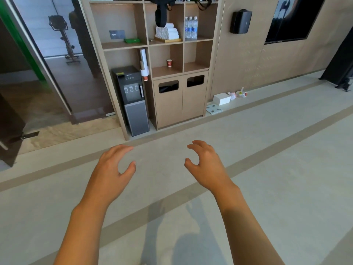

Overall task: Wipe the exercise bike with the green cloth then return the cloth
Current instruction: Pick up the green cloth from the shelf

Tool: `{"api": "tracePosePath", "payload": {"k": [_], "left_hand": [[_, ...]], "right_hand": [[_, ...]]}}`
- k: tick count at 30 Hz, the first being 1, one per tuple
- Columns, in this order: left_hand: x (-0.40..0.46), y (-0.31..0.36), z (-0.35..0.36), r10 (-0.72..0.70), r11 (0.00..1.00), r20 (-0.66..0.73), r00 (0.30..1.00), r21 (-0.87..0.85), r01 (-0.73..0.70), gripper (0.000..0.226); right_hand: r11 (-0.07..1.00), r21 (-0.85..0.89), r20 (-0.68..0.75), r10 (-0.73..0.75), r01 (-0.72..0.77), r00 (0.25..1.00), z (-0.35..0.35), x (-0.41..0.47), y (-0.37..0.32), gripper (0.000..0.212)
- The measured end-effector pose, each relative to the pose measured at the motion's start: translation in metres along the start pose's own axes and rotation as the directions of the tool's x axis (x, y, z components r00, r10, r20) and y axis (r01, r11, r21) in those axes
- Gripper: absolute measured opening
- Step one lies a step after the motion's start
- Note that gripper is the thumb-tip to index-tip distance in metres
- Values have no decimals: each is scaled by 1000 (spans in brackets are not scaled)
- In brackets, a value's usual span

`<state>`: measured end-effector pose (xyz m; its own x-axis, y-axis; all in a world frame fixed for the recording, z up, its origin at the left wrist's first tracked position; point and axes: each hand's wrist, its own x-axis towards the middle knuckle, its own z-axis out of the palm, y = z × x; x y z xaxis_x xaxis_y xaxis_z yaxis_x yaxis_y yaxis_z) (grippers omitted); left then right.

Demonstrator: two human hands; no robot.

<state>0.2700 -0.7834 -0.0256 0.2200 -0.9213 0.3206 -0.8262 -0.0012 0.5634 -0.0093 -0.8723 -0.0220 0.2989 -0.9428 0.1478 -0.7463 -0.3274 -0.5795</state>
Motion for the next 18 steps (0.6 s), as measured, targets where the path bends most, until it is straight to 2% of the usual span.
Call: {"api": "tracePosePath", "payload": {"k": [5,11,18], "left_hand": [[82,-34,-19,17,997,-18,1000,-71,-18,44],[173,-82,-37,66,996,-7,998,-53,-66,44],[240,-124,-32,82,993,14,997,-89,-81,45]], "right_hand": [[999,-41,0,9,-9,1000,14,73,-33,52],[1000,6,-69,15,-15,997,36,158,-76,49],[1000,-4,-35,13,-13,999,68,228,-91,46]]}}
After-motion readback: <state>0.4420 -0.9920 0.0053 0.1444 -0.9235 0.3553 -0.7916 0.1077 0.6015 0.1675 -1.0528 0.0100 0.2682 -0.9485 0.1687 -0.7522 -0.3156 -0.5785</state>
